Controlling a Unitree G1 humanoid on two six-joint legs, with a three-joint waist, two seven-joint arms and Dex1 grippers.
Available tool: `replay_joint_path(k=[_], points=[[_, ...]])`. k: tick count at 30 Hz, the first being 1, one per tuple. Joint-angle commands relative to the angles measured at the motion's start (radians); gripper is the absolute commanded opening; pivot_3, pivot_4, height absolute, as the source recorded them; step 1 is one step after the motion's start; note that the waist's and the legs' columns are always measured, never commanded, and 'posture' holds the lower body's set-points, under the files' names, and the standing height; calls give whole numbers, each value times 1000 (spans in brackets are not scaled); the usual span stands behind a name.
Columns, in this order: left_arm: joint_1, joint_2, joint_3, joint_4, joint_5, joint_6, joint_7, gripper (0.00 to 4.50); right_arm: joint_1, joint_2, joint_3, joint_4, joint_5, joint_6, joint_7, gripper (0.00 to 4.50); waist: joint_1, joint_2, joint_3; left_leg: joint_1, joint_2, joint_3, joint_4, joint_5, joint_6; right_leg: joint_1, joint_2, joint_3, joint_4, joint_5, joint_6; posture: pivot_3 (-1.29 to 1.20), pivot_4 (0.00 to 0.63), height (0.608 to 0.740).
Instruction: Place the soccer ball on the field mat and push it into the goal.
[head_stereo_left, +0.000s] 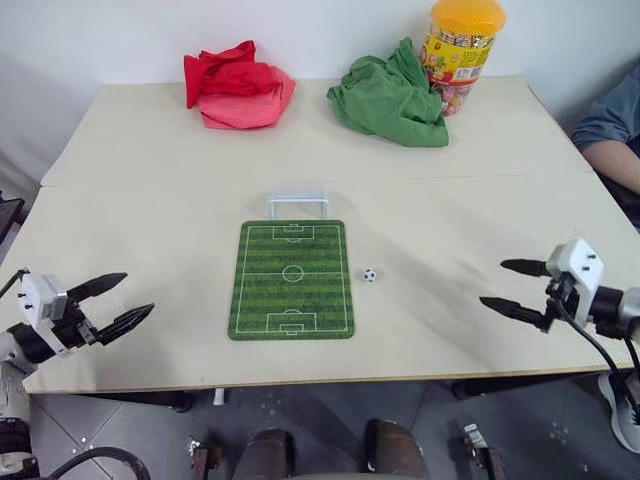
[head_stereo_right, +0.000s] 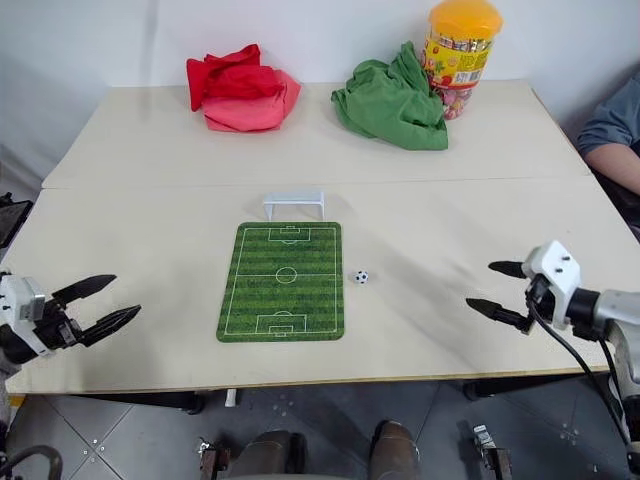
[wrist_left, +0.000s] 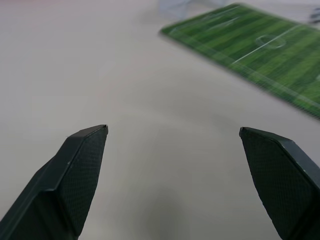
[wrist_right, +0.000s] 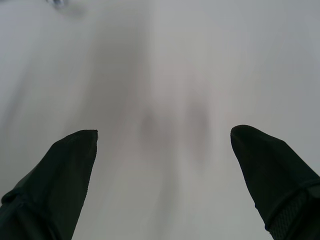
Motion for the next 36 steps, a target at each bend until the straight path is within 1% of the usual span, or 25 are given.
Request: replay_joint_path(k=[1, 2, 3, 6, 8, 11, 17, 22, 27, 30, 33, 35, 36], points=[[2, -25, -11, -14, -39, -45, -108, 4500, -106, 3, 71, -87, 12, 99, 1, 4473, -4, 0, 0, 0, 0, 1, 0, 0, 0, 0, 0, 0, 0, 0, 0, 0, 150, 740], [14, -34, -35, -37, -83, -33, -149, 4500, -159, 18, 115, -86, 3, 119, 12, 4473, -4, 0, 0, 0, 0, 2, 0, 0, 0, -2, 0, 2, 1, 0, 0, 0, 150, 740], [21, -38, -52, -40, -86, -43, -178, 4500, -197, 31, 151, -79, -3, 130, 28, 4473, -5, -1, 0, 0, 0, 2, 0, 0, 0, -3, 0, 2, 1, 0, 0, 0, 150, 740], [67, -27, -136, -78, -143, -54, -204, 4500, -293, 85, 245, -20, -51, 113, 50, 4473, -2, -2, 1, 0, 1, 3, 0, 0, 0, -4, 1, 2, 2, 0, -1, 0, 150, 740], [107, 3, -209, -98, -157, -89, -204, 4500, -358, 130, 320, 34, -96, 97, 69, 4473, -2, -3, 1, -1, 1, 3, 0, 0, 0, -5, 1, 2, 2, 0, -1, 0, 150, 740], [150, 49, -290, -113, -186, -139, -204, 4500, -427, 189, 377, 97, -126, 79, 93, 4473, 1, -3, 1, -3, 1, 3, 1, 0, 0, -6, 1, 3, 2, 0, -1, 0, 150, 740], [175, 29, -278, -131, -228, -153, -204, 4500, -505, 315, 460, 239, -181, -1, 134, 4473, -2, -3, 1, -4, 1, 3, 2, 0, 0, -7, 1, 3, 2, 0, -1, 0, 150, 740], [222, 14, -250, -185, -249, -141, -204, 4500, -523, 363, 480, 329, -216, -66, 158, 4473, -4, -3, 1, -4, 1, 3, 1, 0, 0, -7, 1, 3, 3, 0, -1, 0, 150, 740], [239, 0, -225, -207, -239, -132, -204, 4500, -550, 400, 482, 418, -252, -121, 153, 4473, -4, -3, 1, -3, 1, 3, 3, 0, 0, -7, 2, 4, 4, 0, -1, 0, 150, 740], [244, -9, -212, -216, -232, -128, -198, 4500, -565, 419, 470, 473, -262, -160, 141, 3906, -5, -3, 1, -3, 1, 4, 4, 0, 0, -7, 2, 5, 4, 1, -1, 0, 150, 740], [244, -16, -203, -225, -225, -122, -194, 4500, -563, 422, 466, 489, -268, -185, 149, 2950, -5, -3, 1, -3, 1, 4, 4, -1, 0, -7, 2, 5, 5, 1, -1, 0, 150, 740], [241, -19, -201, -229, -224, -119, -193, 4500, -560, 422, 463, 487, -269, -190, 149, 2172, -5, -3, 1, -3, 1, 4, 4, -1, 0, -7, 2, 5, 5, 1, -1, 0, 150, 740], [240, -19, -201, -231, -224, -116, -194, 4500, -557, 420, 458, 475, -264, -190, 149, 1939, -5, -3, 1, -3, 1, 4, 4, -1, 0, -7, 2, 5, 5, 1, -1, 0, 150, 740]])
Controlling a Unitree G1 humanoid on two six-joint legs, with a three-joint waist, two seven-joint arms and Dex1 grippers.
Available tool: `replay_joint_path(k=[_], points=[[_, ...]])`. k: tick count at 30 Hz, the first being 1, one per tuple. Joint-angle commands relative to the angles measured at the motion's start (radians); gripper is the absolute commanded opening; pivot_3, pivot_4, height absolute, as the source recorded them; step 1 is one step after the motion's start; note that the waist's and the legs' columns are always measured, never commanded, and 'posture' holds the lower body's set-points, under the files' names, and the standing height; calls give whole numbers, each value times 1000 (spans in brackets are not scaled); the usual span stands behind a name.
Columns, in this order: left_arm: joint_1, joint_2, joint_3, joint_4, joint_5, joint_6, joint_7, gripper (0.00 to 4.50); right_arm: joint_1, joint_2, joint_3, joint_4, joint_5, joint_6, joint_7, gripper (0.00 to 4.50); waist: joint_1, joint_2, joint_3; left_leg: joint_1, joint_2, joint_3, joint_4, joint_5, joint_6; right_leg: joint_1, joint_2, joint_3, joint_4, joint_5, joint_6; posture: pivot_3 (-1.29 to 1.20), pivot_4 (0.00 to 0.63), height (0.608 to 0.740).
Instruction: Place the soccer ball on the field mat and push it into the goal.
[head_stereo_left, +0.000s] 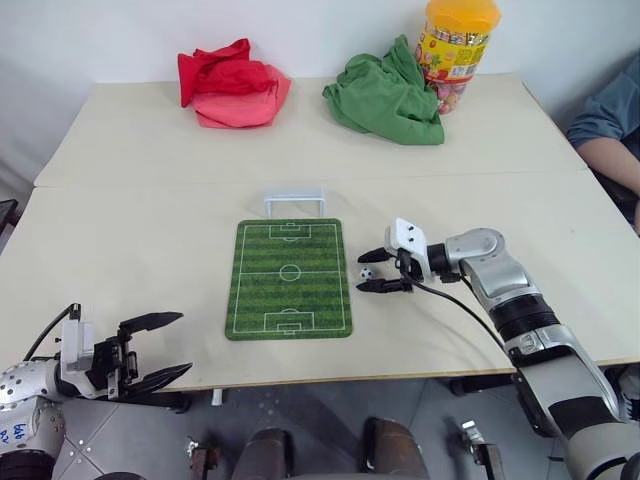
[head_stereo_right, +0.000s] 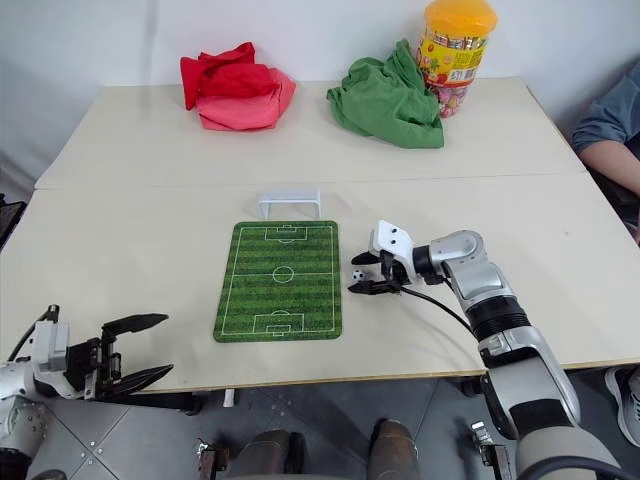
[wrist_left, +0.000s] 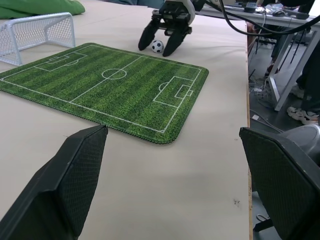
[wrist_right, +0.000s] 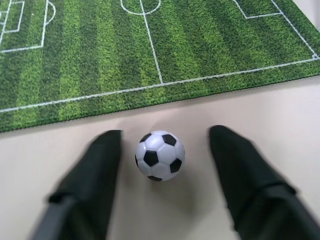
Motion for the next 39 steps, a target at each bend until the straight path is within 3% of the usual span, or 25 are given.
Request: replay_joint_path(k=[1, 2, 4, 11, 15, 18, 22, 27, 39], points=[[4, -3, 30, -35, -3, 8, -105, 4500, 1, -3, -25, -30, 7, -10, 9, 1702, 0, 0, 0, 0, 0, 0, 0, 0, 0, 0, 0, 0, 0, 0, 0, 0, 150, 740], [1, -4, 30, -37, -4, 10, -107, 4500, 1, -7, -33, -50, 14, 1, 6, 1233, 0, 0, 0, 0, 0, 0, 0, 0, 0, 0, 0, 0, 0, 0, 0, 0, 150, 740], [-1, -6, 30, -45, -7, 15, -111, 4500, 3, -17, -52, -105, 34, 30, 0, 851, 0, 0, 0, 0, 0, 0, 0, 0, 0, 0, 0, 0, 0, 0, 0, 0, 150, 740], [11, 10, -18, -83, -28, 24, -112, 4500, 16, -48, -47, -509, 95, 316, -24, 853, 1, 0, 0, 0, 0, 0, 0, 0, 0, -1, 0, 0, 0, 0, 0, 0, 150, 740], [1, 16, -54, -71, -23, 2, -112, 4500, 43, -23, 33, -725, 133, 501, -38, 853, 3, 0, 0, 0, 2, 0, 0, -1, -1, -1, 1, 1, 0, 0, 0, 0, 150, 740], [-5, 24, -82, -50, 10, -18, -112, 4500, 64, 16, 108, -806, 115, 534, -73, 853, 4, 0, 0, 0, 1, 1, 0, -1, -1, -1, 1, 1, 0, 0, 0, 0, 150, 740], [5, 35, -111, -21, 45, -67, -112, 4500, 83, 87, 245, -799, 32, 515, -134, 853, 3, 0, 0, 0, 1, 1, 1, -2, 0, -3, 1, 2, 2, 0, 0, 0, 150, 740], [18, 33, -89, -31, 35, -71, -112, 4500, 72, 141, 314, -719, -9, 477, -158, 853, 2, 0, 0, -9, 1, 4, 5, -2, 0, -13, 1, 6, 5, 0, -1, 0, 150, 740], [72, -1, -26, -72, 38, -61, -101, 4500, 14, 214, 358, -476, -91, 315, -130, 853, -2, -1, 0, -10, 2, 5, 7, -2, 0, -14, 3, 6, 6, 1, -1, 0, 150, 740]])
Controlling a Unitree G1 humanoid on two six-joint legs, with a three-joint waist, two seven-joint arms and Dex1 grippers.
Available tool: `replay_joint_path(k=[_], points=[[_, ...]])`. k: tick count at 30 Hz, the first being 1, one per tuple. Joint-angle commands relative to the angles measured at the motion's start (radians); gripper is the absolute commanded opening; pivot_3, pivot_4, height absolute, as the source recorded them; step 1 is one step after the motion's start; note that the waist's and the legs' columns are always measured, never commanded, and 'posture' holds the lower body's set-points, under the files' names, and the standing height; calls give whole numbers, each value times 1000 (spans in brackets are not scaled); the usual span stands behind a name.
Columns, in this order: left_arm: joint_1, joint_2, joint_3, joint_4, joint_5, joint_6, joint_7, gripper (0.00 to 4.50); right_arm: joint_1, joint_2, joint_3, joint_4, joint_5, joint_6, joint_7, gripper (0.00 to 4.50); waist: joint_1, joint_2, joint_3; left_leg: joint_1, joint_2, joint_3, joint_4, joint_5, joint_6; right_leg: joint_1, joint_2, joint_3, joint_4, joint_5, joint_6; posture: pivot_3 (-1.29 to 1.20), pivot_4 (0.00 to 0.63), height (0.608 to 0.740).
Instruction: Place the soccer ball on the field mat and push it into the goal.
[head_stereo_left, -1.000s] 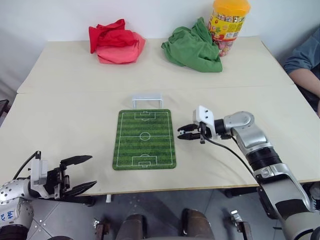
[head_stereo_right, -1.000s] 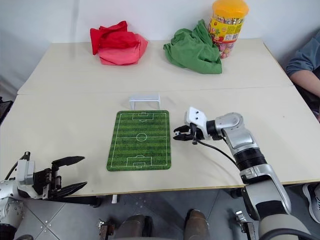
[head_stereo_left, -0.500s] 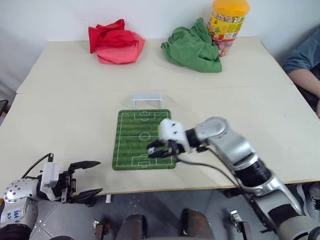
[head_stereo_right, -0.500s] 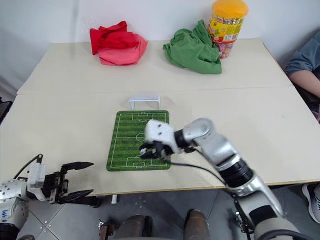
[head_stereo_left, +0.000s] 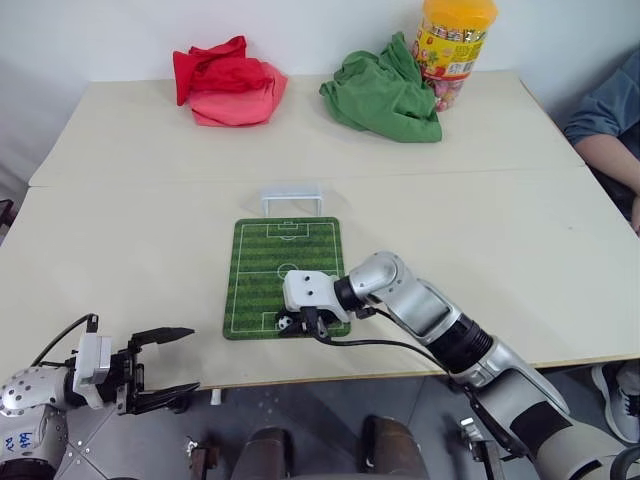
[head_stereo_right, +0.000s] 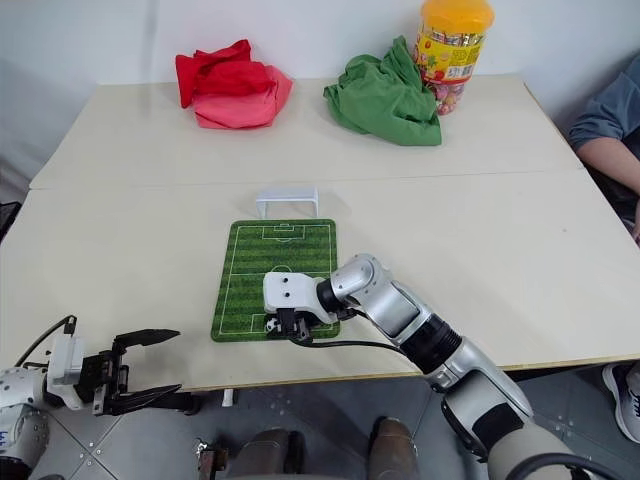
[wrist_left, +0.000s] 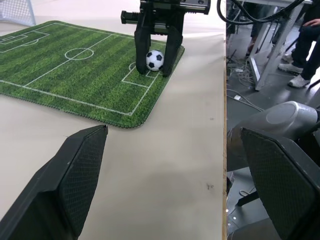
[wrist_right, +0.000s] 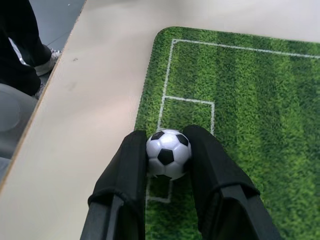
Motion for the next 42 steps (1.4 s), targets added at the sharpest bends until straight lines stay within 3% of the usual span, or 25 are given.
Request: replay_joint_path(k=[1, 6, 13, 25, 28, 35, 42], points=[[17, -7, 30, -38, -7, -1, -98, 4500, -13, 12, -2, 22, -17, -24, 5, 853, -1, 0, 0, 0, 1, 0, 0, 0, 0, 0, 1, 0, 0, 0, 0, 0, 150, 740], [15, -19, 36, -33, 0, -3, -93, 4500, -7, 4, -3, 14, -14, -29, 28, 853, 0, 0, 0, 0, 2, 2, 1, 0, 0, 0, 2, 2, 0, 1, -2, 0, 150, 740], [-6, -32, 36, -25, 9, 1, -87, 4500, -10, 6, -26, -3, -6, -27, 30, 3000, 0, 0, 0, 0, 4, 2, 2, 0, -1, 0, 4, 3, 0, 1, -2, 0, 150, 740], [-46, -45, 36, -9, 12, 14, -89, 4500, -25, -21, -123, -162, 92, 26, 82, 3000, 3, 0, 0, 0, 13, 7, 3, -2, -4, -3, 12, 7, -1, 3, -5, 0, 150, 740], [-59, -45, 34, 0, 13, 17, -94, 4500, 2, -38, -191, -251, 182, 78, 96, 2420, 3, 0, 0, 0, 13, 7, 3, -2, -4, -4, 13, 8, -2, 3, -5, 0, 150, 740], [-96, -30, 31, 33, 3, 27, -112, 4500, 131, -81, -152, -366, 166, 135, 16, 90, 6, -1, 0, 0, 13, 7, 3, -3, -4, -4, 14, 8, -2, 3, -5, 0, 150, 740], [-107, -2, 14, 25, -35, 49, -112, 4500, 180, -1, -140, -342, 172, 234, -116, 36, 1, -1, 0, 1, 14, 9, 3, -3, -4, -4, 15, 10, -2, 4, -6, 0, 150, 740]])
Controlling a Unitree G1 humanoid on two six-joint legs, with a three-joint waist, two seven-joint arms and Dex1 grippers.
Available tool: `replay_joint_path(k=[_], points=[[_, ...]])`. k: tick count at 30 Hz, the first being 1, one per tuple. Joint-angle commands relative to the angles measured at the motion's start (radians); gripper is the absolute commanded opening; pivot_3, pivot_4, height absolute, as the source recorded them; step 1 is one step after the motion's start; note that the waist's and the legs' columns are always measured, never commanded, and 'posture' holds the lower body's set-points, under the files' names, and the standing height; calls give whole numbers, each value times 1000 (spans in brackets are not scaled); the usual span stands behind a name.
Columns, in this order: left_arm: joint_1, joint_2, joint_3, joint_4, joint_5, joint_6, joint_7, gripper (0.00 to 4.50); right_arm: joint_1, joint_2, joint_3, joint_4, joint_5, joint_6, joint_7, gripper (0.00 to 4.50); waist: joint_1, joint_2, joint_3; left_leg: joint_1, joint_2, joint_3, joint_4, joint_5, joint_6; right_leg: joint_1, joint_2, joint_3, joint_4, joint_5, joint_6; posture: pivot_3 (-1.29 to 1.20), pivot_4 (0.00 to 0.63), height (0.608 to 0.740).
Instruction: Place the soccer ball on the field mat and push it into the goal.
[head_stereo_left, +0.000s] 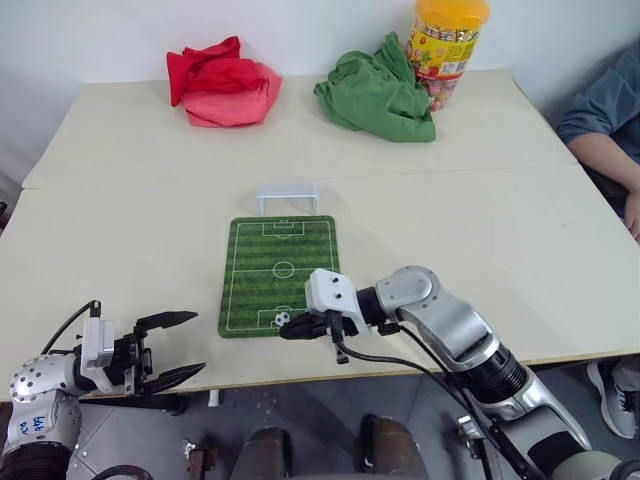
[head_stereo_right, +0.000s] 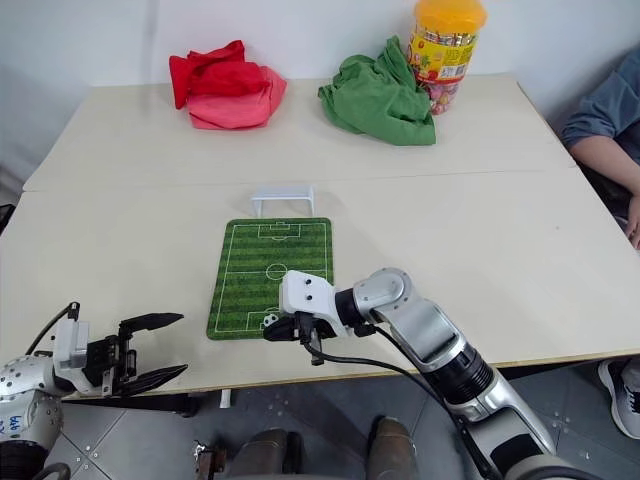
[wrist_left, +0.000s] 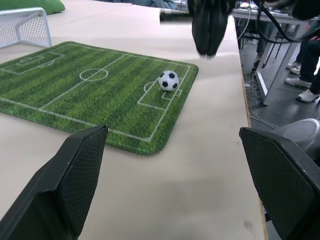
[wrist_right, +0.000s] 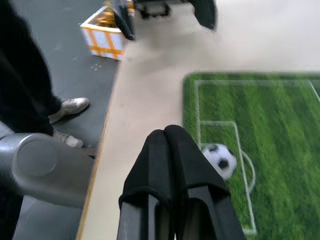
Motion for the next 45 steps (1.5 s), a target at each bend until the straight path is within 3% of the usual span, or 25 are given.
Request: replay_joint_path(k=[1, 16, 22, 26, 30, 37, 41, 45], points=[[3, 36, -5, -23, -51, 16, -112, 4500, 1, 45, -3, -3, 31, 39, -40, 36, 1, 0, 0, 0, 0, 0, 0, 0, 0, 0, 0, 0, 0, 0, 0, 0, 150, 740], [-16, 91, -67, 2, -74, -12, -112, 4500, -29, 110, 61, 232, -4, -70, -23, 36, 0, 0, 0, 0, 0, 0, 0, 0, 0, -1, 0, 0, 0, 0, 0, 0, 150, 740], [-38, 89, -53, 22, -66, -19, -112, 4500, -198, 143, -130, 487, -11, -177, -153, 36, -2, 0, 0, -1, 0, 1, 1, 0, 0, -1, 1, 1, 1, 0, -1, 0, 150, 740], [-63, 81, -32, 43, -61, -12, -112, 4500, -259, 131, -206, 507, 0, -221, -161, 36, 2, 0, 0, -1, 0, 1, 0, 0, -1, -3, 1, 2, 1, 1, -1, 0, 150, 740], [-81, 63, -12, 57, -46, -6, -111, 4500, -263, 119, -251, 432, 37, -151, -153, 36, -3, 0, 0, -2, 0, 2, -2, 0, -1, -4, 1, 1, 0, 1, -1, 0, 150, 740], [-131, 34, 32, 68, -7, 31, -3, 4500, -182, 35, -249, 248, 94, -83, -72, 36, -3, 0, 0, -2, 0, 3, -2, -1, -1, -4, 1, 1, 0, 1, -1, 0, 150, 740], [-192, -1, 91, 98, 46, 21, 166, 4500, -144, -78, -289, 237, 121, -150, 29, 36, 4, 0, 0, -2, 0, 3, 0, -1, 0, -4, 1, 2, 0, 1, -1, 0, 150, 740], [-238, -28, 150, 119, 130, 4, 400, 4500, -103, -217, -345, 361, 80, -287, 83, 36, 5, -1, 0, -2, 0, 3, 1, -1, 0, -3, 1, 2, -1, 1, -1, 0, 150, 740]])
